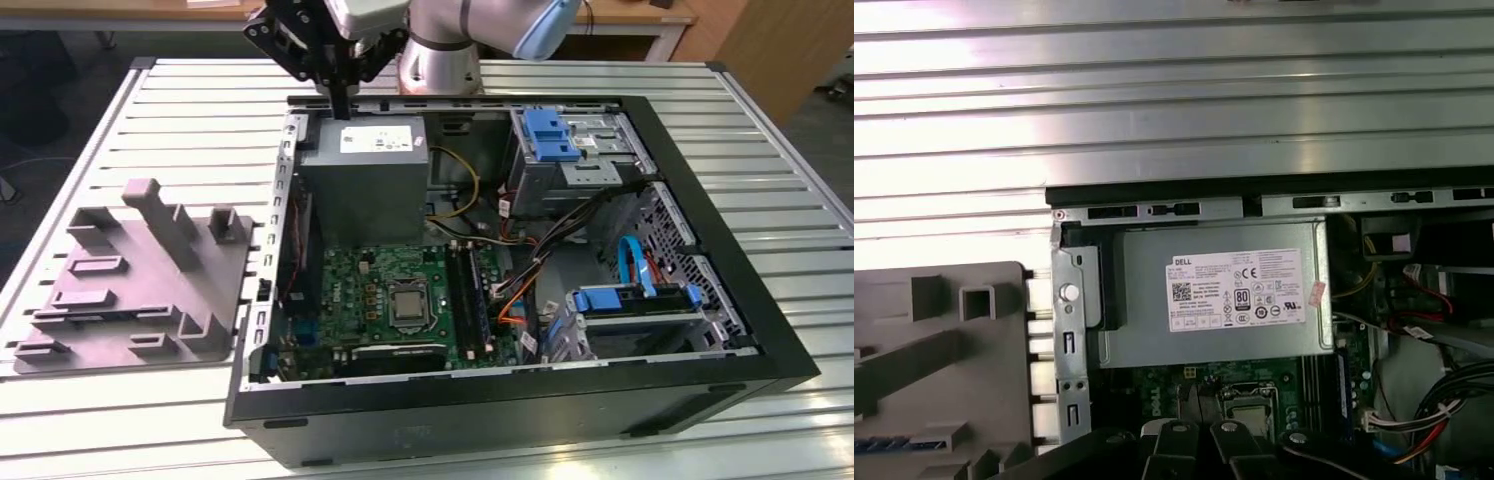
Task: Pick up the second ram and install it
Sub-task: 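Reach for the second ram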
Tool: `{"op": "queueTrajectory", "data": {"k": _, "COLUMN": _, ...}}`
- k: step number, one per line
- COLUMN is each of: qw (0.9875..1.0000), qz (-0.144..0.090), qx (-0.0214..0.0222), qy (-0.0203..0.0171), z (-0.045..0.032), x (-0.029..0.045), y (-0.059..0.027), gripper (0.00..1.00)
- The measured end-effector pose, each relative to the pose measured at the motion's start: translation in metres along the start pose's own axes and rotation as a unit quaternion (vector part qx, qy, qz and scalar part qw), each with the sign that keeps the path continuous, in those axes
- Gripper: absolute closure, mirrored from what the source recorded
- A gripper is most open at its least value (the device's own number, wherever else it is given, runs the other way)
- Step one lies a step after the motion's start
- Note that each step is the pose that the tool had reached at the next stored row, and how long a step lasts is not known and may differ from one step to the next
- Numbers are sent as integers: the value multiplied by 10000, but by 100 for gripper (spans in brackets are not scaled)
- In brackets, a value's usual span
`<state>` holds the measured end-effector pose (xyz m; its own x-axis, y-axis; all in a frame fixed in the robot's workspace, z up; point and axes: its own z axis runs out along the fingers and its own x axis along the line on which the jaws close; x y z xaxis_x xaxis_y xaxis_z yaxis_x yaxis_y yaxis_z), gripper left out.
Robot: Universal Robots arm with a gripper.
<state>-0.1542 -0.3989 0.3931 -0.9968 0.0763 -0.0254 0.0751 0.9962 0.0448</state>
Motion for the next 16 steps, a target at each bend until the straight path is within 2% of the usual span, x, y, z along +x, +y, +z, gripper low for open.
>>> {"op": "queueTrajectory", "data": {"k": 9, "qw": 10000, "qz": 0, "qx": 0, "qy": -1, "z": -3, "x": 131, "y": -10, "gripper": 90}}
{"op": "queueTrajectory", "data": {"k": 16, "qw": 10000, "qz": 0, "qx": 0, "qy": -1, "z": -4, "x": 182, "y": -14, "gripper": 90}}
